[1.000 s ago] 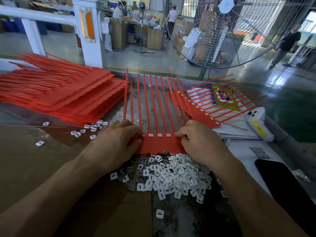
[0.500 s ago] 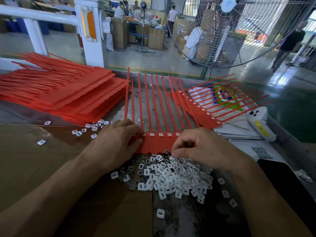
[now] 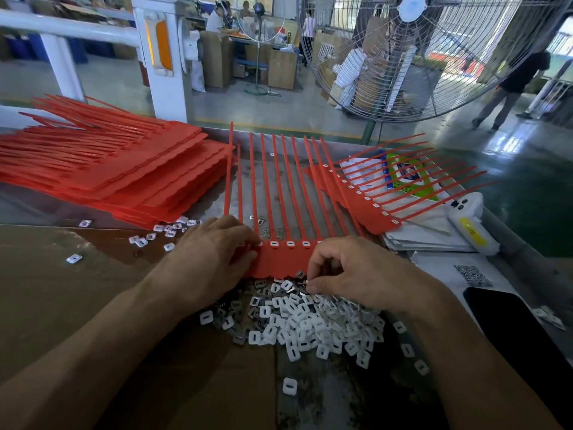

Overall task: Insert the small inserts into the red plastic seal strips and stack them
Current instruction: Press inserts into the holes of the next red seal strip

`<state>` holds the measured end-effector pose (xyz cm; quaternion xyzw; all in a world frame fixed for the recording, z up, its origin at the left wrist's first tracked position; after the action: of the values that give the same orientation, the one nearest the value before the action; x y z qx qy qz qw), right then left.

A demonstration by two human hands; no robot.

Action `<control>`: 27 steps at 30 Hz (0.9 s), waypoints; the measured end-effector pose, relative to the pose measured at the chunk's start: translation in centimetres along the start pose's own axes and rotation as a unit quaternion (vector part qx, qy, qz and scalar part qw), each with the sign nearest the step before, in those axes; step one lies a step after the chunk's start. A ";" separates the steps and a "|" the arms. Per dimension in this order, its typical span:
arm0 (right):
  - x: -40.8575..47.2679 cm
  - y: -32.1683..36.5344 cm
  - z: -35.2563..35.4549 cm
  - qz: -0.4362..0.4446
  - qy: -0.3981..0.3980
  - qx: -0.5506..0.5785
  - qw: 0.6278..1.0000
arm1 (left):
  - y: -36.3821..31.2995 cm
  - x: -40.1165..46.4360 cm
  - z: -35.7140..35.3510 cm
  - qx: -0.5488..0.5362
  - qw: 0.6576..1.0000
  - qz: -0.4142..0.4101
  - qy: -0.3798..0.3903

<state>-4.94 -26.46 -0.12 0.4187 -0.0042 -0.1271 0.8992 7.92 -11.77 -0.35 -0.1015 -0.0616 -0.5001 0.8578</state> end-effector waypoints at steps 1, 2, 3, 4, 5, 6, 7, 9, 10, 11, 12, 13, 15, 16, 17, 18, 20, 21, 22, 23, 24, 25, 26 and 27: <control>0.0 -0.1 0.0 -0.001 0.002 0.014 1.000 | 0.0 0.0 0.0 -0.001 1.000 0.000 0.000; -0.1 0.0 0.1 0.001 0.003 0.035 0.999 | 0.0 0.0 0.0 -0.002 1.000 0.000 0.000; -0.1 0.0 0.4 0.007 -0.003 0.060 0.998 | 0.1 0.1 0.0 -0.002 1.000 0.000 -0.001; -0.2 0.1 0.8 0.017 -0.019 0.084 0.996 | 0.0 0.1 0.0 -0.003 1.000 -0.002 -0.001; -0.2 0.0 1.5 0.029 -0.046 0.106 0.993 | 0.0 0.1 0.0 -0.003 1.000 -0.003 -0.001; -0.2 -0.2 2.4 0.039 -0.081 0.127 0.988 | 0.0 0.1 0.1 -0.003 1.000 -0.003 -0.001; -0.3 -0.6 3.3 0.044 -0.120 0.146 0.981 | 0.0 0.1 0.1 -0.003 1.000 -0.004 -0.001; -0.4 -1.8 4.9 0.035 -0.196 0.168 0.965 | 0.0 0.1 0.1 -0.004 1.000 -0.004 -0.004; -0.4 -2.6 5.5 0.024 -0.229 0.171 0.958 | 0.0 0.1 0.1 -0.004 1.000 -0.005 -0.005; -0.5 -3.2 6.0 0.013 -0.255 0.169 0.952 | 0.0 0.1 0.1 -0.003 1.000 -0.005 -0.006; -0.5 -3.8 6.3 0.004 -0.275 0.165 0.947 | 0.0 0.1 0.1 -0.001 1.000 -0.005 -0.007; -0.5 -4.2 6.5 -0.005 -0.288 0.161 0.944 | 0.0 0.1 0.1 0.000 1.000 -0.005 -0.008; -0.4 -4.7 6.6 -0.018 -0.301 0.154 0.941 | -0.1 0.1 0.1 -0.001 1.000 -0.005 -0.008; -0.3 -4.7 6.6 -0.021 -0.304 0.150 0.941 | -0.1 0.1 0.2 -0.002 1.000 -0.005 -0.008; -0.2 -4.7 6.5 -0.024 -0.305 0.143 0.941 | -0.1 0.1 0.1 -0.003 1.000 -0.006 -0.007; -0.1 -4.7 6.4 -0.026 -0.304 0.138 0.942 | -0.1 0.1 0.1 -0.004 1.000 -0.006 -0.006; 0.2 -4.6 6.1 -0.034 -0.299 0.126 0.945 | -0.1 0.1 0.1 -0.003 1.000 -0.007 -0.002; 0.3 -4.6 5.9 -0.039 -0.296 0.117 0.947 | -0.1 0.1 0.1 -0.003 1.000 -0.006 0.001; 0.4 -4.6 5.8 -0.044 -0.295 0.109 0.948 | -0.1 0.1 0.1 -0.004 1.000 -0.005 0.001; 0.4 -4.5 5.7 -0.047 -0.296 0.104 0.948 | -0.1 0.1 0.1 -0.006 1.000 -0.005 0.000; 0.4 -4.5 5.7 -0.048 -0.299 0.101 0.948 | -0.1 0.1 0.1 -0.006 1.000 -0.005 -0.001; 0.5 -4.4 5.7 -0.049 -0.300 0.097 0.948 | -0.1 0.1 0.2 -0.006 1.000 -0.005 -0.001; 0.5 -4.4 5.6 -0.050 -0.301 0.091 0.948 | -0.1 0.0 0.2 -0.005 1.000 -0.004 -0.001; 0.5 -4.3 5.6 -0.050 -0.302 0.082 0.948 | -0.1 0.0 0.1 -0.004 1.000 -0.004 0.000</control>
<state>-6.06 -33.45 0.25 0.4329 -0.2652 -0.2920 0.8105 7.89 -11.79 -0.22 -0.1052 -0.0603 -0.5039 0.8552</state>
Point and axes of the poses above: each hand's wrist, its own x-axis towards the middle knuckle, its own z-axis out of the back of the hand, y = z × x, the point moved 9 cm from there along x, towards the middle knuckle, and after that the axes turned 15 degrees about x, right-handed, at the moved point
